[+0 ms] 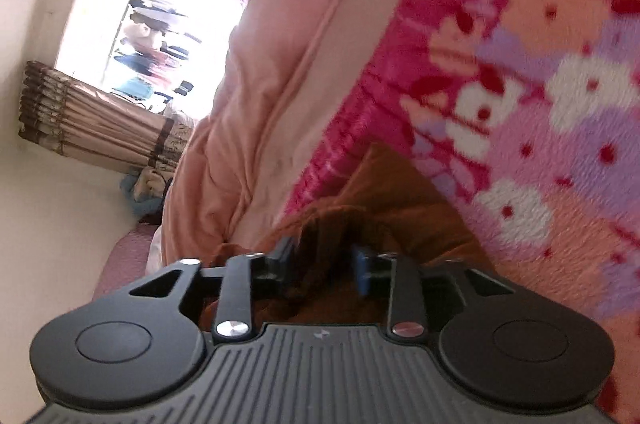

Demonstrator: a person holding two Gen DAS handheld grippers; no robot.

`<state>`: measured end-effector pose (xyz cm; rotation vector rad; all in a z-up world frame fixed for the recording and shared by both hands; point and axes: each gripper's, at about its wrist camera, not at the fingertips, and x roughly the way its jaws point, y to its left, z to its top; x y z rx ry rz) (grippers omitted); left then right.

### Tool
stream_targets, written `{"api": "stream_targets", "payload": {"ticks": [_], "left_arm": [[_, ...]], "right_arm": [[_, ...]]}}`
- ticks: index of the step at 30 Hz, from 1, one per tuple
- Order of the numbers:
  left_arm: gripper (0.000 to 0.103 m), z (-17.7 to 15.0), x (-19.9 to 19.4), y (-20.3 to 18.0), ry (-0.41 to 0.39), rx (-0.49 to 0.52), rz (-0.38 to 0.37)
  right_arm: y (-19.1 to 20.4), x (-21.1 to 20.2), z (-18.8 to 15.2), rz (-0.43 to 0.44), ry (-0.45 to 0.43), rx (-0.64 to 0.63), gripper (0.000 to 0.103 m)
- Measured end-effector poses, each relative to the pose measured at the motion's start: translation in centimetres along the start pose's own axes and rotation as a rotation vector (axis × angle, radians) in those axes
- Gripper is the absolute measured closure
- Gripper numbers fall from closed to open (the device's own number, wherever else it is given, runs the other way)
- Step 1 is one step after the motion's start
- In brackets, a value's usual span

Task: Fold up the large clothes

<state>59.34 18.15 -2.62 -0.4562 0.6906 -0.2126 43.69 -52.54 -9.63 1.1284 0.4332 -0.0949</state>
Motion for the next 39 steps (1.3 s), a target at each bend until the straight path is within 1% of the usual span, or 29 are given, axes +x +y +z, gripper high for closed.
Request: {"api": "stream_targets", "payload": {"ticks": [1, 2, 3, 4, 5, 7, 8, 10, 12, 13, 14, 16, 18, 19, 21, 23, 24, 25, 26, 27, 28, 29, 30, 31, 32, 35, 37, 38, 39], "left_arm": [[0.044, 0.2, -1.9, -0.8, -0.062, 0.041, 0.022], [0.044, -0.1, -3.3, -1.7, -0.090, 0.073, 0.023], [0.044, -0.4, -4.3, -2.6, -0.097, 0.103, 0.007], [0.043, -0.7, -4.9, -3.4, -0.094, 0.125, -0.013], [0.043, -1.3, -5.4, -4.4, -0.090, 0.157, -0.037], [0.043, -2.6, -5.6, -6.4, -0.081, 0.231, -0.047], [0.043, -3.4, -5.4, -7.5, -0.081, 0.281, -0.032], [0.043, -4.6, -4.4, -8.9, -0.076, 0.363, 0.008], [0.043, -5.4, -2.7, -9.0, -0.041, 0.402, 0.047], [0.043, -5.5, -1.6, -8.6, -0.019, 0.398, 0.066], [0.043, -5.5, -0.5, -8.1, 0.006, 0.388, 0.083], [0.043, -5.4, 1.7, -6.7, 0.045, 0.345, 0.125], [0.043, -5.6, 2.9, -5.1, 0.049, 0.300, 0.142], [0.043, -5.8, 3.4, -4.5, 0.043, 0.295, 0.141], [0.042, -6.0, 4.5, -4.1, 0.034, 0.297, 0.149], [0.042, -5.7, 4.0, -4.3, 0.024, 0.309, 0.141], [0.042, -5.3, 3.5, -4.6, 0.013, 0.317, 0.137], [0.042, -5.0, 2.6, -4.7, -0.014, 0.318, 0.135], [0.042, -4.6, 1.6, -4.8, -0.047, 0.316, 0.137], [0.042, -4.1, 0.8, -4.7, -0.077, 0.312, 0.146], [0.042, -3.5, 0.3, -4.5, -0.110, 0.308, 0.173], [0.042, -3.1, 0.4, -4.2, -0.121, 0.303, 0.197], [0.042, -2.7, 0.8, -3.8, -0.118, 0.296, 0.215], [0.042, -2.4, 1.1, -3.6, -0.105, 0.285, 0.227], [0.042, -2.4, 1.6, -3.3, -0.088, 0.279, 0.233], [0.042, -3.0, 3.3, -3.1, -0.051, 0.286, 0.259], [0.044, -3.4, 4.4, -3.1, -0.023, 0.275, 0.243], [0.052, -3.6, 4.4, -3.2, -0.026, 0.273, 0.235], [0.054, -3.7, 4.3, -3.5, -0.039, 0.277, 0.230]], "right_arm": [[0.8, -1.0, 0.0, -0.014, -0.028, -0.028, 0.047], [1.8, -2.1, -0.3, -0.035, -0.060, -0.076, 0.037], [3.2, -3.1, -0.9, -0.045, -0.082, -0.150, 0.036], [4.7, -3.9, -1.8, -0.035, -0.080, -0.240, 0.037], [5.6, -4.0, -2.2, -0.026, -0.072, -0.300, 0.037], [8.0, -4.5, -4.4, -0.015, -0.062, -0.433, 0.039], [9.0, -4.5, -5.4, -0.008, -0.050, -0.492, 0.044], [10.5, -3.8, -7.3, -0.016, -0.031, -0.593, 0.050], [11.4, -2.6, -8.5, -0.076, -0.027, -0.659, 0.052], [11.3, -1.7, -8.8, -0.114, -0.025, -0.685, 0.053], [11.1, -1.1, -8.8, -0.153, -0.026, -0.709, 0.056], [10.4, 0.3, -8.3, -0.226, -0.023, -0.724, 0.057], [9.1, 1.1, -7.4, -0.296, -0.017, -0.681, 0.058], [8.3, 1.3, -6.9, -0.305, -0.006, -0.662, 0.059], [6.7, 1.9, -5.9, -0.312, 0.003, -0.606, 0.074], [5.8, 2.1, -5.4, -0.293, 0.004, -0.574, 0.075], [5.8, 1.8, -5.2, -0.274, 0.005, -0.561, 0.073], [5.8, 1.4, -5.1, -0.255, 0.001, -0.557, 0.072], [6.0, 0.6, -4.8, -0.225, -0.017, -0.544, 0.066], [6.0, -0.1, -4.4, -0.202, -0.048, -0.525, 0.054], [5.9, -0.7, -4.0, -0.189, -0.087, -0.507, 0.047], [5.8, -1.4, -3.5, -0.178, -0.129, -0.496, 0.036], [5.7, -1.6, -3.1, -0.190, -0.151, -0.498, 0.032], [5.7, -1.5, -2.6, -0.213, -0.153, -0.504, 0.032], [5.7, -1.1, -2.3, -0.229, -0.134, -0.512, 0.032], [5.4, 0.6, -2.4, -0.256, -0.055, -0.553, 0.032], [5.5, 1.7, -2.9, -0.263, -0.017, -0.578, 0.032], [5.6, 1.9, -3.3, -0.263, -0.016, -0.591, 0.035], [5.8, 2.0, -3.7, -0.272, -0.020, -0.608, 0.058]]}}
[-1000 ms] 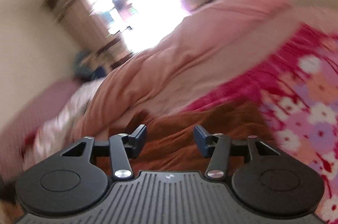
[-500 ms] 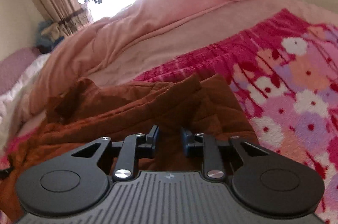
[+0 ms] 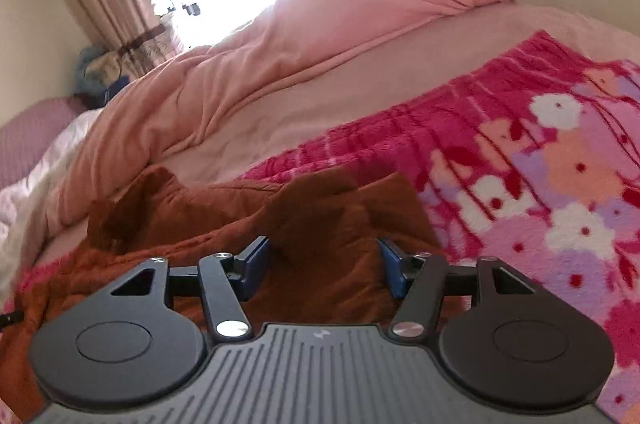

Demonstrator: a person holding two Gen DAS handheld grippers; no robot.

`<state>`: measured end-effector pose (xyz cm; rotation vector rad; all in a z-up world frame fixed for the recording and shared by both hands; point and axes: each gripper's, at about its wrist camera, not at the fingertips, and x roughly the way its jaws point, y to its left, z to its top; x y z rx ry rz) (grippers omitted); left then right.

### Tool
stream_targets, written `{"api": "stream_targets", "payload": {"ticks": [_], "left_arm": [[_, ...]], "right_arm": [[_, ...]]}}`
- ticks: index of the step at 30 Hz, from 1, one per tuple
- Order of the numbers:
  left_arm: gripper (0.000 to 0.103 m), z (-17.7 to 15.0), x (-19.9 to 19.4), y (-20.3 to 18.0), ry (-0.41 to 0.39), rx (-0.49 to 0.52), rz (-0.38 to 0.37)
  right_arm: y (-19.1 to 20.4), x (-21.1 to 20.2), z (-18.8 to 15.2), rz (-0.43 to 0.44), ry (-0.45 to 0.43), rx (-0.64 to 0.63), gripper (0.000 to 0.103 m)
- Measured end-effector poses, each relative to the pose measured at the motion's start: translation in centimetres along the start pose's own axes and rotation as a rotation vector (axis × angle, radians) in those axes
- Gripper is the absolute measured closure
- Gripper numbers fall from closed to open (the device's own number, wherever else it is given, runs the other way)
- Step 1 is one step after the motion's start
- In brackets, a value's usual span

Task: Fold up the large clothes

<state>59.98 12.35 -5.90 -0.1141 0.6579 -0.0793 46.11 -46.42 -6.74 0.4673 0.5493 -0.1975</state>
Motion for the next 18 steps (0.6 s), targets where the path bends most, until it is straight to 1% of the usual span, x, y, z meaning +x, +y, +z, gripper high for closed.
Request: {"api": "stream_targets", "payload": {"ticks": [1, 2, 4, 6, 7, 9, 11, 13, 14, 15, 16, 17, 18], "left_arm": [[0.075, 0.2, -0.4, -0.1, -0.025, 0.009, -0.001], [0.091, 0.4, -0.9, -0.3, -0.051, 0.031, 0.002], [0.091, 1.1, -1.3, 0.0, -0.069, 0.035, 0.012], [0.091, 1.8, -0.6, 0.4, -0.047, 0.017, 0.021], [0.091, 1.9, -0.2, 0.5, -0.033, 0.010, 0.028], [0.090, 1.4, 1.4, 0.8, 0.016, -0.004, 0.049], [0.086, 0.7, 2.8, 0.8, 0.057, 0.004, 0.054], [0.084, 0.1, 3.3, 0.5, 0.051, 0.028, 0.075], [0.080, 0.3, 3.2, 0.3, 0.050, 0.044, 0.083], [0.078, 0.6, 2.9, 0.1, 0.049, 0.057, 0.096], [0.066, 0.7, 2.3, 0.2, 0.044, 0.059, 0.107], [0.052, 1.1, 1.3, 0.2, 0.032, 0.051, 0.135], [0.051, 1.3, 0.2, 0.3, 0.009, 0.044, 0.148]], "right_arm": [[0.4, 0.0, 0.0, -0.019, 0.000, -0.021, 0.072], [0.9, -0.4, 0.1, -0.039, -0.010, -0.043, 0.087], [1.0, -1.6, 0.6, -0.032, -0.075, -0.049, 0.093], [0.7, -2.2, 1.2, -0.046, -0.102, -0.033, 0.093], [0.5, -2.0, 1.4, -0.050, -0.094, -0.029, 0.093], [0.0, -0.5, 1.2, -0.078, -0.041, -0.024, 0.093], [-0.5, 1.0, 0.5, -0.101, -0.004, -0.019, 0.093], [-0.7, 1.6, -0.1, -0.103, 0.001, -0.007, 0.092], [-0.6, 1.6, -0.3, -0.105, -0.004, -0.010, 0.091], [-0.5, 1.4, -0.3, -0.106, -0.006, -0.015, 0.087], [-0.4, 1.1, -0.2, -0.107, -0.007, -0.022, 0.085], [-0.3, 0.6, -0.1, -0.114, -0.018, -0.026, 0.076], [-0.2, -0.3, 0.0, -0.128, -0.035, -0.019, 0.064]]}}
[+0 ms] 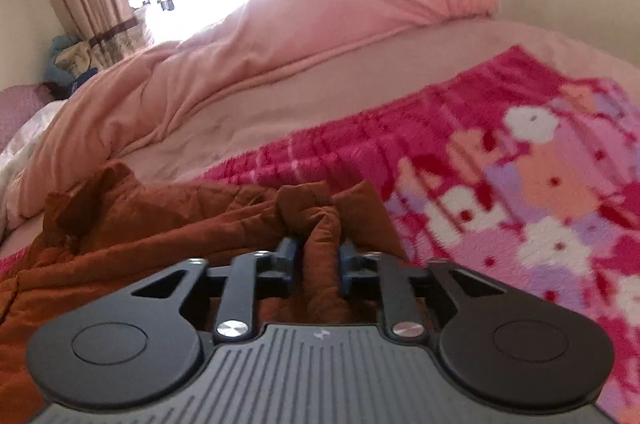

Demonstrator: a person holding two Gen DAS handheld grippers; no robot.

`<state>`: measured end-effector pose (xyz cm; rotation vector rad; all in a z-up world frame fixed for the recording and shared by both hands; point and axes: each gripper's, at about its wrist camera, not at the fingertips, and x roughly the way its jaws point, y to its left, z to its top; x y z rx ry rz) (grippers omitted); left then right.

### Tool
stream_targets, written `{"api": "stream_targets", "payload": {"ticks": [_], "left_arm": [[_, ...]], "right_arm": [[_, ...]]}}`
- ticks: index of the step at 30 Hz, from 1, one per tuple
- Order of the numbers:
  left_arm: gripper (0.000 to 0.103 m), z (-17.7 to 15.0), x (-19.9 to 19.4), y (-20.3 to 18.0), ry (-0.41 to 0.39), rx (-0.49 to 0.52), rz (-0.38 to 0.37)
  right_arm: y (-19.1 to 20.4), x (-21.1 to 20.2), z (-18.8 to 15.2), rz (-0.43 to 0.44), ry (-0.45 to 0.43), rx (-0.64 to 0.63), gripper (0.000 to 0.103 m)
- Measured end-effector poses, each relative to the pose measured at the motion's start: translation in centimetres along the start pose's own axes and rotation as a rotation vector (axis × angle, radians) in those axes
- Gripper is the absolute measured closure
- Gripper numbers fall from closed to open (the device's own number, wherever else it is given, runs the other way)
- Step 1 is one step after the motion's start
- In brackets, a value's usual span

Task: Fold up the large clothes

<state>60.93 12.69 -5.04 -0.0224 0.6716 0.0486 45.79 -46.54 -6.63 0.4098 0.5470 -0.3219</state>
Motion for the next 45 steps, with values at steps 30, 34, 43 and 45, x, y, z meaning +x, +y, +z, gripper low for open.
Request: {"api": "stream_targets", "payload": {"ticks": [30, 34, 43, 45], "left_arm": [[0.040, -9.2, -9.1, 1.3, -0.044, -0.014, -0.161], [0.035, -10.6, -7.2, 1.0, -0.045, -0.032, -0.163], [0.035, -4.7, -8.9, 0.5, -0.110, -0.052, -0.211], [0.035, -2.9, -8.0, 0.1, -0.122, -0.048, -0.207]], "right_arm": [[0.6, -10.0, -7.4, 0.154, -0.067, -0.021, 0.078], [-1.6, -8.4, -7.8, 0.134, -0.045, 0.030, 0.084], [0.1, -9.7, -5.6, 0.124, -0.111, -0.020, 0.071], [1.2, -9.4, -3.7, 0.124, -0.147, -0.044, 0.071]]}}
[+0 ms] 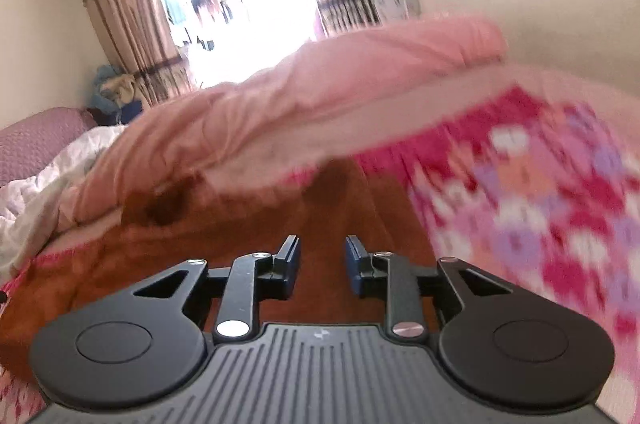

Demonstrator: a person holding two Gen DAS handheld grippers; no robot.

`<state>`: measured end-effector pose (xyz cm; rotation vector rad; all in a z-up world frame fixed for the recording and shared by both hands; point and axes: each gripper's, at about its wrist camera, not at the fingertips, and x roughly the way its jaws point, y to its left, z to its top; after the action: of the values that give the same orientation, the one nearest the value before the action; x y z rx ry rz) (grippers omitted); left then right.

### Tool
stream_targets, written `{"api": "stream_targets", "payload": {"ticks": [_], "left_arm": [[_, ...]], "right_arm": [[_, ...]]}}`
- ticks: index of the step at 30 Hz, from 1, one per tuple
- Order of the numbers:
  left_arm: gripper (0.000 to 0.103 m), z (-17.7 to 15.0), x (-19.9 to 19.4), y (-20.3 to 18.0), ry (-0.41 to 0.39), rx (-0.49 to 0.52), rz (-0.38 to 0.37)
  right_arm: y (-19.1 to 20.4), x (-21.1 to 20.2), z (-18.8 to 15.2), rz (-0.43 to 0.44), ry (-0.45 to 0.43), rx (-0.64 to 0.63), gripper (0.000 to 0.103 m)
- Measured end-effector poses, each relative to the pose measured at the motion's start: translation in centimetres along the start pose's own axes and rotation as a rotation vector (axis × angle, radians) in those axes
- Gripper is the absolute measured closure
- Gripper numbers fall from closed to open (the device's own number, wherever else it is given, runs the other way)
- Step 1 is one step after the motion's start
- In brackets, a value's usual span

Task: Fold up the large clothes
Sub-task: 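Release the jacket and flatten the folded layers with both grippers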

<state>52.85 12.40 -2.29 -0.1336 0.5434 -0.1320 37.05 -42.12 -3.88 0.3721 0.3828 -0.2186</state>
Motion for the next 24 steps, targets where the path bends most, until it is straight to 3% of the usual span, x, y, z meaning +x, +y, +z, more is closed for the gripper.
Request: {"api": "stream_targets", "payload": {"ticks": [6, 10, 11, 14, 16, 19, 24], "left_arm": [[0.035, 1.9, 6.9, 1.2, 0.128, -0.078, -0.001], [0.033, 0.6, 9.9, 1.9, 0.206, -0.095, 0.014], [0.027, 0.3, 10.3, 2.2, 0.214, -0.109, 0.012], [0.023, 0.0, 10.9, 2.5, 0.219, -0.106, 0.017], [0.026, 0.4, 10.5, 2.5, 0.216, -0.108, 0.026], [0.027, 1.1, 7.1, 2.3, 0.150, -0.090, 0.059], [0.026, -0.6, -0.4, 1.6, 0.060, -0.018, 0.007]], "right_arm": [[0.2, 6.2, 3.1, -0.039, 0.037, 0.043, 0.071], [-1.5, 9.7, 2.8, -0.100, 0.096, 0.112, 0.072], [-1.9, 10.3, 2.4, -0.116, 0.106, 0.122, 0.073], [-3.0, 11.1, 1.6, -0.107, 0.129, 0.160, 0.075], [-3.2, 10.7, 1.6, -0.099, 0.122, 0.182, 0.075], [-2.8, 8.6, 2.2, -0.104, 0.083, 0.187, 0.074], [-1.2, 1.3, 2.0, -0.035, 0.010, 0.111, 0.073]]}}
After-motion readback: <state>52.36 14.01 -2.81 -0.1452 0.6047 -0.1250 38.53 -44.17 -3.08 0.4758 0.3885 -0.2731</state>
